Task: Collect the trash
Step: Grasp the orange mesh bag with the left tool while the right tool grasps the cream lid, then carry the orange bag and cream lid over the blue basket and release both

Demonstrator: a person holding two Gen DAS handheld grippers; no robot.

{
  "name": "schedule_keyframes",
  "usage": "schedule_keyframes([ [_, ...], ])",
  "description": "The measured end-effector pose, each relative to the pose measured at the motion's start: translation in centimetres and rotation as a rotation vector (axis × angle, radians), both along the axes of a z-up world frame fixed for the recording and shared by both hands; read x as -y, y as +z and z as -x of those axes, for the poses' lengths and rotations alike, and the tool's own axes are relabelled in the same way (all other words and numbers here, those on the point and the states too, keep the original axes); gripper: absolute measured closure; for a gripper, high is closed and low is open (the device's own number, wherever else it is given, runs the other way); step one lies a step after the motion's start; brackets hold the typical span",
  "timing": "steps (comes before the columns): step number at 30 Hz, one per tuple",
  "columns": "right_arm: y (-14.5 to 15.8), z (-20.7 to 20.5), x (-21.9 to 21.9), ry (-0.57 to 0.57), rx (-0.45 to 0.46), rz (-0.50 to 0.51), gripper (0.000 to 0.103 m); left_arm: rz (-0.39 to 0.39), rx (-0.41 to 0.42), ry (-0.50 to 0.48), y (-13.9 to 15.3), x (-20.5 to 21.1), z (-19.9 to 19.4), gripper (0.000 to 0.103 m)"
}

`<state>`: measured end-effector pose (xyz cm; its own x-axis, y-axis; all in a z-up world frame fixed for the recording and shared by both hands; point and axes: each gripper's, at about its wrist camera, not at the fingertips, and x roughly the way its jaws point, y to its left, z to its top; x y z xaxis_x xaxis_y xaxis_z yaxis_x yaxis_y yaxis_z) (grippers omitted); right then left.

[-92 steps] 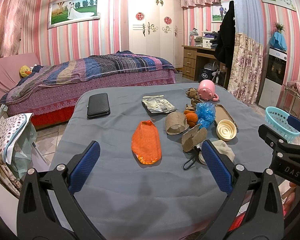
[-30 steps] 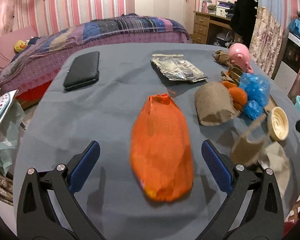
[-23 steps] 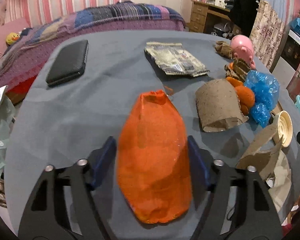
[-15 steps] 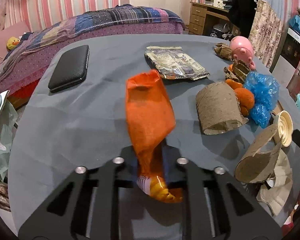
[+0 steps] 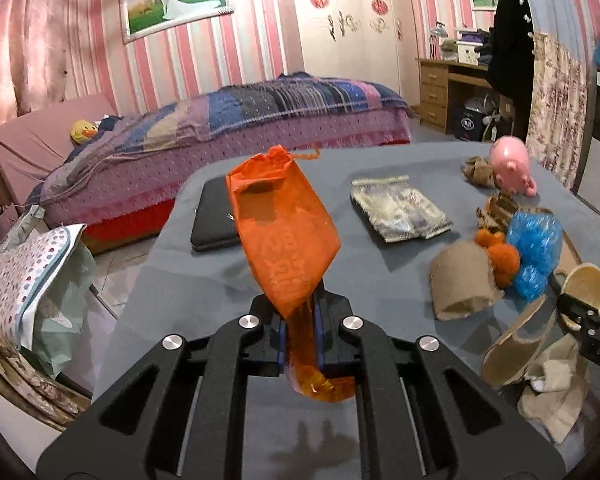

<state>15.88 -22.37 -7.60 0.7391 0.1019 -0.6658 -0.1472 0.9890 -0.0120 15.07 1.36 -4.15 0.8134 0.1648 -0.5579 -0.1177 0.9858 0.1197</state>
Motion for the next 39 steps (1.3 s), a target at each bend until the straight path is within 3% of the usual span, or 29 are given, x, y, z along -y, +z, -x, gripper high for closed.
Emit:
schedule_keyframes([
  [1, 0.1, 0.1, 0.0, 0.002, 0.007, 0.001, 0.063, 0.001, 0.007, -0.002, 0.3, 0.2, 0.0, 0.095],
  [4, 0.5, 0.3, 0.7, 0.02, 0.021, -0.025, 0.075, -0.016, 0.036, -0.005, 1.1, 1.2, 0.1, 0.095],
  [7, 0.8, 0.3, 1.7, 0.036, 0.03, -0.04, 0.079, -0.019, 0.058, -0.012, 1.9, 2.4, -0.2, 0.095],
  [18, 4.4, 0.6, 6.9, 0.039, 0.079, -0.063, 0.08, -0.018, 0.073, -0.083, 3.2, 7.6, -1.4, 0.095],
  [28, 6.5, 1.2, 15.4, -0.109, 0.148, -0.139, 0.082, -0.029, 0.102, -0.19, 5.0, 15.9, -2.0, 0.095],
  [39, 7.8, 2.9, 26.0, -0.292, 0.185, -0.13, 0.082, 0.036, 0.067, -0.331, 4.8, 26.0, -3.3, 0.095],
])
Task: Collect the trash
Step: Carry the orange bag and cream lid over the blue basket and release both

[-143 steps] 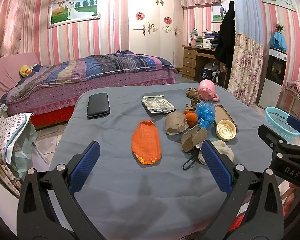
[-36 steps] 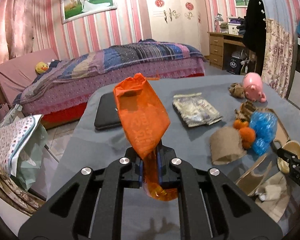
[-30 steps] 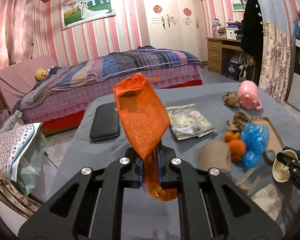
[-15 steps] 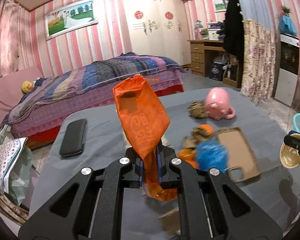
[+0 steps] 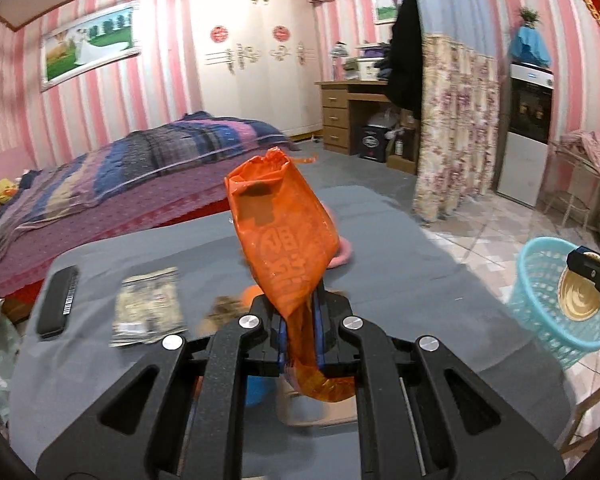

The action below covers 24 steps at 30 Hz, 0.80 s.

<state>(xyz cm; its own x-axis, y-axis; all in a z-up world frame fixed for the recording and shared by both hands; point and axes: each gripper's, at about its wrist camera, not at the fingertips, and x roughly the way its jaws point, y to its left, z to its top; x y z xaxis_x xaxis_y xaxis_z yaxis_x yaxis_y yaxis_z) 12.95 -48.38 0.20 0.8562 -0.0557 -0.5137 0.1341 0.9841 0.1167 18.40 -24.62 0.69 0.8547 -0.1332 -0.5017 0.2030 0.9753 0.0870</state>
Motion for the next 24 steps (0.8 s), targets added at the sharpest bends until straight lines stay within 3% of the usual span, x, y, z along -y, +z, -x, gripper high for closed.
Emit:
schedule_keyframes([
  [5, 0.1, 1.0, 4.7, -0.123, -0.017, 0.052, 0.082, 0.013, -0.023, -0.09, -0.9, 5.4, -0.6, 0.094],
  [11, -0.6, 1.7, 9.3, -0.229, -0.037, 0.048, 0.082, 0.052, -0.087, -0.232, -2.3, 12.2, -1.2, 0.095],
  [21, -1.3, 3.2, 15.4, -0.358, -0.03, 0.017, 0.082, 0.119, -0.101, -0.431, -0.9, 23.7, -0.6, 0.095],
  [24, -1.7, 3.8, 16.5, -0.395, -0.038, 0.022, 0.082, 0.128, -0.12, -0.488, -1.8, 26.4, 0.3, 0.095],
])
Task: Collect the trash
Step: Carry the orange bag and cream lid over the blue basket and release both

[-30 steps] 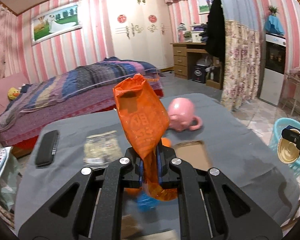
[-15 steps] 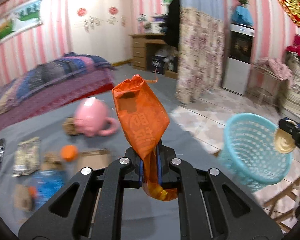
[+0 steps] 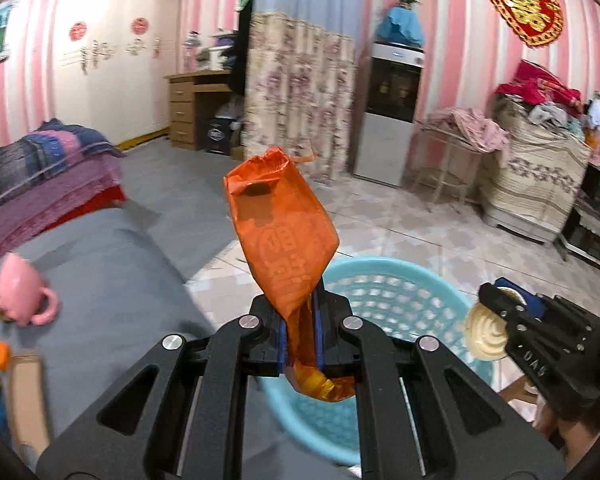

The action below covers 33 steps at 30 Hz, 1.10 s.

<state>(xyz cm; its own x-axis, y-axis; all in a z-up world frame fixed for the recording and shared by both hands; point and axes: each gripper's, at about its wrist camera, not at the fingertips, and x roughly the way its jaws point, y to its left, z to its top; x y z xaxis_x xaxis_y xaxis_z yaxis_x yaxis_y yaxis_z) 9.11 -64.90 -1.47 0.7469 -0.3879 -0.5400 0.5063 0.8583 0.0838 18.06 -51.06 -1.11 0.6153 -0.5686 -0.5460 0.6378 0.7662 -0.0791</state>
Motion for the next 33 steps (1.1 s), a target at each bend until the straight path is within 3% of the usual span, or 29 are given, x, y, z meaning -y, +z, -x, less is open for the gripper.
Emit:
schedule_keyframes([
  [2, -0.6, 0.3, 0.9, -0.028, -0.004, -0.016, 0.082, -0.018, 0.002, -0.04, -1.4, 1.0, 0.6, 0.095],
  [5, -1.1, 0.6, 1.9, -0.053, -0.001, -0.035, 0.082, -0.127, -0.022, -0.064, -4.9, 2.7, 0.2, 0.095],
  [9, -1.8, 0.2, 2.6, -0.067, 0.009, -0.062, 0.082, -0.181, -0.001, -0.094, -5.9, 2.9, -0.2, 0.095],
  [19, -3.2, -1.4, 1.3, -0.033, -0.026, -0.065, 0.082, -0.186, -0.025, -0.08, -6.5, 3.2, -2.6, 0.094],
  [23, -3.2, -1.6, 0.9, -0.027, -0.032, -0.061, 0.082, -0.192, -0.019, -0.077, -6.5, 3.3, -2.7, 0.069],
  [28, -3.5, -1.6, 0.9, -0.028, -0.044, -0.064, 0.082, -0.182, -0.025, -0.037, -6.3, 2.4, -3.6, 0.056],
  [30, -3.5, -1.7, 0.8, -0.028, -0.047, -0.063, 0.082, -0.177, -0.024, -0.015, -6.1, 1.8, -4.1, 0.042],
  [33, -3.5, -1.8, 0.9, -0.027, -0.047, -0.065, 0.082, -0.159, -0.029, -0.004, -5.9, 1.2, -4.5, 0.037],
])
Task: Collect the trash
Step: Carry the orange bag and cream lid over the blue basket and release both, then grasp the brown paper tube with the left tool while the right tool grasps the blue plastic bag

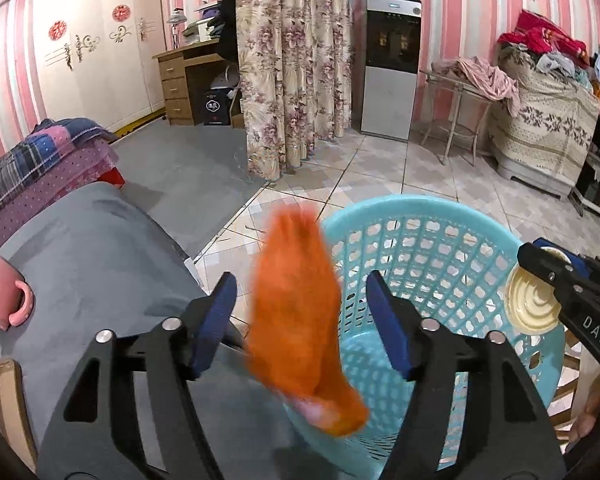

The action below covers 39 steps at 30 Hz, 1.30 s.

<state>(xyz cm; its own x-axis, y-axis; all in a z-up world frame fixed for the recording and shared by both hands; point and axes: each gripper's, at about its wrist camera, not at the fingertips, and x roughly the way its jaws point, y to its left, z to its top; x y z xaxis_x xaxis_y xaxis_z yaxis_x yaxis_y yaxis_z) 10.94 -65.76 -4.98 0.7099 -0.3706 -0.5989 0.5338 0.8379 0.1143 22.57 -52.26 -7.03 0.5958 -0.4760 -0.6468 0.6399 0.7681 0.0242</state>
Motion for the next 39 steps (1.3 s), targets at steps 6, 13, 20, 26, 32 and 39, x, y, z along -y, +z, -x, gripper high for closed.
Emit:
schedule_keyframes([
  [6, -0.1, -0.1, -0.3, 0.005, -0.006, 0.006, 0.082, 0.02, -0.061, -0.028, -0.5, -0.1, -0.6, 0.066],
  [13, -0.2, -0.7, -0.5, -0.004, 0.003, -0.012, 0.082, -0.018, -0.002, 0.047, 0.2, -1.1, -0.9, 0.042],
  [20, -0.5, -1.9, -1.5, -0.027, 0.001, -0.025, 0.079, -0.045, 0.074, 0.16, 1.8, -5.3, -2.6, 0.018],
  [26, -0.7, -2.6, -2.2, -0.03, -0.005, -0.013, 0.039, -0.029, 0.058, 0.231, 2.9, -8.4, -4.1, 0.014],
  [32, 0.3, -1.8, -2.8, -0.034, 0.038, -0.006, 0.015, -0.006, 0.093, 0.245, 5.2, -10.3, -3.3, 0.009],
  [39, 1.8, -1.6, -4.7, -0.008, 0.062, 0.006, 0.005, -0.014, 0.132, 0.284, 7.4, -13.2, -1.9, 0.006],
])
